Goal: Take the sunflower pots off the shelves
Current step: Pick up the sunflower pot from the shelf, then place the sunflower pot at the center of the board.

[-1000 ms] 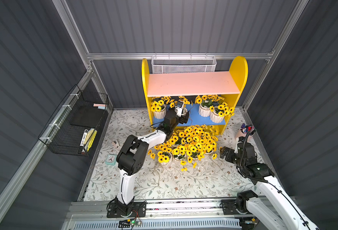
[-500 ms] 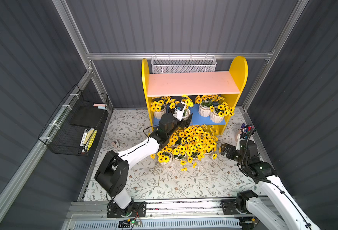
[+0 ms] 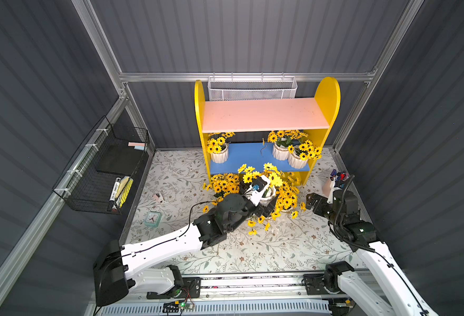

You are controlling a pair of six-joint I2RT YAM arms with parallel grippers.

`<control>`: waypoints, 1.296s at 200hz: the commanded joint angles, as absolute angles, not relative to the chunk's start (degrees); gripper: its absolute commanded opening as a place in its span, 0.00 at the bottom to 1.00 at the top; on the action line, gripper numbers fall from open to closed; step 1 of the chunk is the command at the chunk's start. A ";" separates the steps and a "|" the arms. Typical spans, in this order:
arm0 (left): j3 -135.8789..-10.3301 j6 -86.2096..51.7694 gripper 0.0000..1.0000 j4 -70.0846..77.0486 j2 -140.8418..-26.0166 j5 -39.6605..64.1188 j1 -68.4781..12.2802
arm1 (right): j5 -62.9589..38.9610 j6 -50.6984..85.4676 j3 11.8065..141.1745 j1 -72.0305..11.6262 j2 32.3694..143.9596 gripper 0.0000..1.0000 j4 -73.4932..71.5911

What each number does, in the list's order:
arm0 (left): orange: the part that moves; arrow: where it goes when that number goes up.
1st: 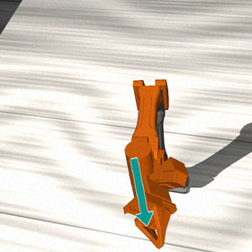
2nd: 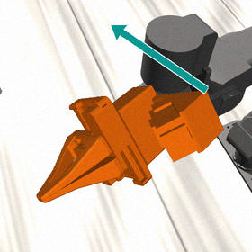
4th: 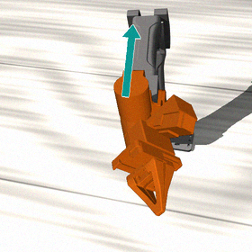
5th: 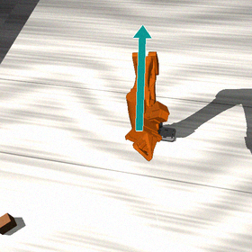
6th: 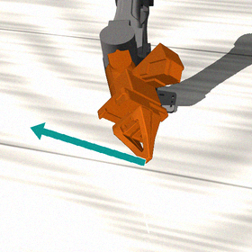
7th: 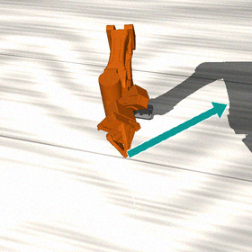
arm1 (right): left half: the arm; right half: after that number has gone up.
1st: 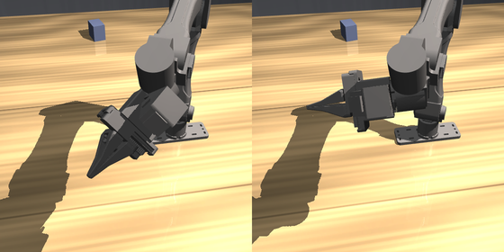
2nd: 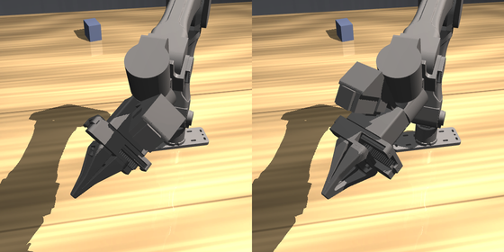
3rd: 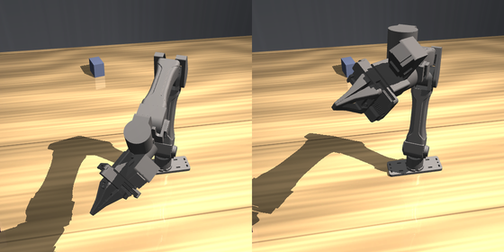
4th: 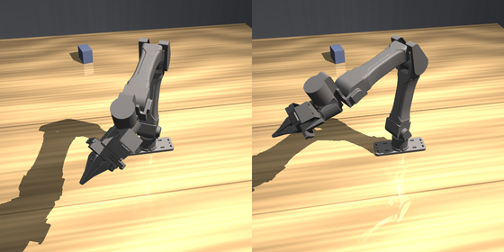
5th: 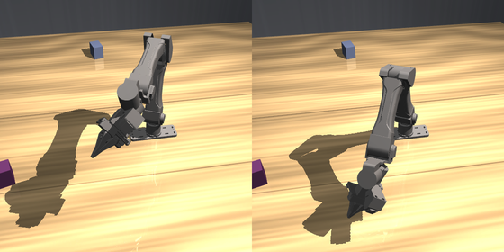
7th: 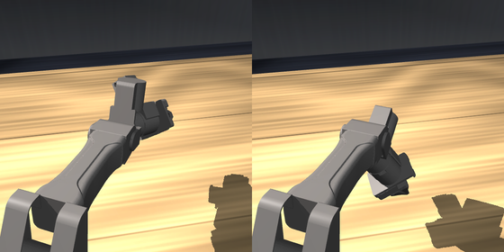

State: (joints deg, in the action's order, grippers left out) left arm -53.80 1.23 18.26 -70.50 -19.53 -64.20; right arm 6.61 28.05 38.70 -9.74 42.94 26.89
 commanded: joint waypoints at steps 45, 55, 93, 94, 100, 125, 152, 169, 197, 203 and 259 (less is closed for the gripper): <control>-42.62 -2.78 0.00 43.32 -78.92 -32.19 -81.12 | 1.84 30.76 36.76 -2.57 43.39 0.99 23.14; -41.11 -3.72 0.00 48.54 -82.35 -31.59 -81.32 | 1.14 30.87 36.41 -1.50 43.33 0.99 22.91; -39.72 -3.86 0.00 63.43 -93.72 -31.97 -81.47 | -1.14 30.87 35.29 1.22 43.41 0.99 22.77; -39.77 -3.86 0.00 63.62 -93.97 -31.98 -81.47 | -1.19 30.86 35.22 1.27 43.41 0.99 22.81; -40.11 -3.90 0.00 65.52 -95.78 -32.04 -81.39 | -1.38 30.96 34.97 1.45 43.27 0.99 22.63; -41.12 -3.40 0.00 71.85 -101.95 -32.63 -81.14 | -2.19 30.70 34.20 1.84 43.42 0.99 22.15; -42.95 -4.56 0.00 74.76 -107.45 -33.67 -79.83 | -2.35 30.48 33.93 2.13 43.53 0.99 21.70; -44.10 -5.22 0.00 78.44 -111.39 -34.84 -78.22 | -2.54 30.40 33.68 2.26 43.40 0.99 21.39; -47.67 -5.70 0.00 81.17 -117.00 -36.27 -76.77 | -2.79 30.33 33.40 2.47 43.37 0.99 21.12; -48.33 -5.72 0.00 81.27 -118.11 -35.96 -76.54 | -2.80 30.25 33.40 2.61 43.34 0.99 21.17; -53.13 -4.95 0.00 83.19 -125.10 -36.43 -75.26 | -3.58 30.00 33.05 2.94 42.50 0.99 21.05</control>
State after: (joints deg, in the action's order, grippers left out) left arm -49.58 -4.80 77.23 -123.66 -34.89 -75.53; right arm -2.72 29.95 33.74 2.70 43.29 21.85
